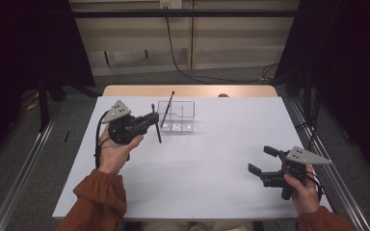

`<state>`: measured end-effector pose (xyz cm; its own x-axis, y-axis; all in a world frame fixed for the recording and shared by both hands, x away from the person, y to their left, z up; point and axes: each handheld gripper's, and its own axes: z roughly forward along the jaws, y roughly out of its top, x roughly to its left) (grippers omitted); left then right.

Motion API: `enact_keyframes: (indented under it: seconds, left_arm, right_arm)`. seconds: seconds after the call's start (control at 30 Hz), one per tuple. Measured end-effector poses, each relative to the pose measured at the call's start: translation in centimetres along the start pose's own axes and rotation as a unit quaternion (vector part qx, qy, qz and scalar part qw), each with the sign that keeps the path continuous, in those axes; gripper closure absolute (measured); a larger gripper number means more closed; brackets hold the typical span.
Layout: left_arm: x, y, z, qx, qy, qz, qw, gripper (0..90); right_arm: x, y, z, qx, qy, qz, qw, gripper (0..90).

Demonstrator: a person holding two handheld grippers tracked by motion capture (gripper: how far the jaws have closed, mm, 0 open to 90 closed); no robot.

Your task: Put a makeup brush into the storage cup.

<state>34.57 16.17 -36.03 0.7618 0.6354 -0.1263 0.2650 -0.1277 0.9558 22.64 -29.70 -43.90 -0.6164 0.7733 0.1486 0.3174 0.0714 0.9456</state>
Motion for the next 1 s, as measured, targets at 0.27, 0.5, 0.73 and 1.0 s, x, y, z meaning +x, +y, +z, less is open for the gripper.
enact_keyframes:
  seconds: [0.27,0.5,0.73,1.0]
  left_arm:
    - [0.9,0.4,0.5,0.001,0.010,-0.004,0.9999,83.9]
    - [1.3,1.1,0.8,0.000,0.016,-0.003,0.9999,83.9]
    - [1.6,2.1,1.2,-0.003,0.025,0.003,0.9997,83.9]
    - [2.8,2.3,2.3,-0.005,0.041,-0.006,0.9991,83.9]
  right_arm:
    - [0.2,-0.3,0.1,0.003,0.006,-0.007,1.0000,4.9]
    - [0.2,-0.3,0.2,0.003,0.004,-0.008,1.0000,3.6]
    - [0.3,-0.3,0.1,0.000,-0.001,-0.008,1.0000,1.4]
    - [0.3,-0.4,0.2,0.000,-0.005,-0.007,1.0000,0.0]
